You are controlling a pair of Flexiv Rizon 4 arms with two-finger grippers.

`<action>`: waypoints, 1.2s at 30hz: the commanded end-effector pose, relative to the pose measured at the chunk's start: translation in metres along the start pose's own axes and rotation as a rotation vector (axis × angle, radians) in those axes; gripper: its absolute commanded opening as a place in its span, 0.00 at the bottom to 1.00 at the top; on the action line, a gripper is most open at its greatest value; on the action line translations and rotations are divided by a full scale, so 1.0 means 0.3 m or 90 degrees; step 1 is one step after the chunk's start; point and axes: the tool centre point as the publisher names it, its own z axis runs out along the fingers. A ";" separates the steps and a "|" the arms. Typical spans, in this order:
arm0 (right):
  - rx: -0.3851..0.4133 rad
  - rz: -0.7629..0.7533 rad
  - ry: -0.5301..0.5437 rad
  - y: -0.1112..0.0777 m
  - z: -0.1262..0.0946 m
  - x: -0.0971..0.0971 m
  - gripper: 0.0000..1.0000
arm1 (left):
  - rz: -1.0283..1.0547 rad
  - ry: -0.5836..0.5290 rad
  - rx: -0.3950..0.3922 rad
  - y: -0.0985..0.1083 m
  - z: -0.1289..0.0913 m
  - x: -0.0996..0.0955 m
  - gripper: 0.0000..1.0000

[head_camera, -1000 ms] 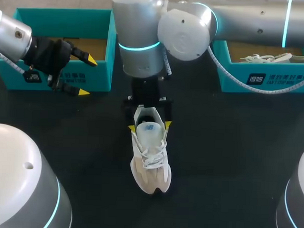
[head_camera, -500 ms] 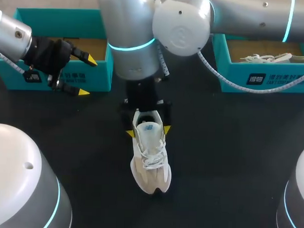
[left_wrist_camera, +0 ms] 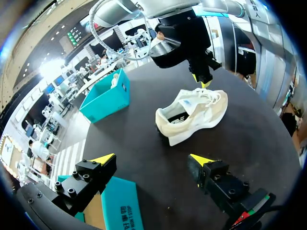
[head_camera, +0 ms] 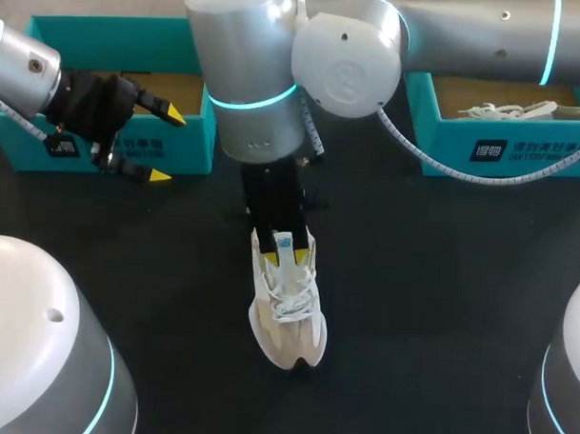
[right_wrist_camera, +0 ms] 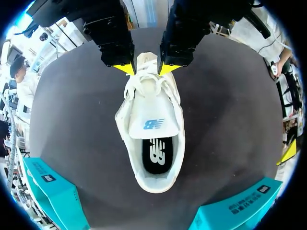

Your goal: Take the shoe out of the shoebox, open the shoe tongue, remove and reinsert the insole, then place the shoe into the shoebox

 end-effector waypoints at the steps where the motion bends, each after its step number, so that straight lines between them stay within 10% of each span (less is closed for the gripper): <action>1: 0.001 -0.008 0.001 0.027 0.033 0.005 0.29 | 0.000 0.001 -0.002 -0.001 -0.002 0.002 1.00; 36: -0.027 -0.045 0.022 0.140 0.117 0.000 0.28 | 0.000 0.001 -0.002 -0.001 -0.002 0.002 1.00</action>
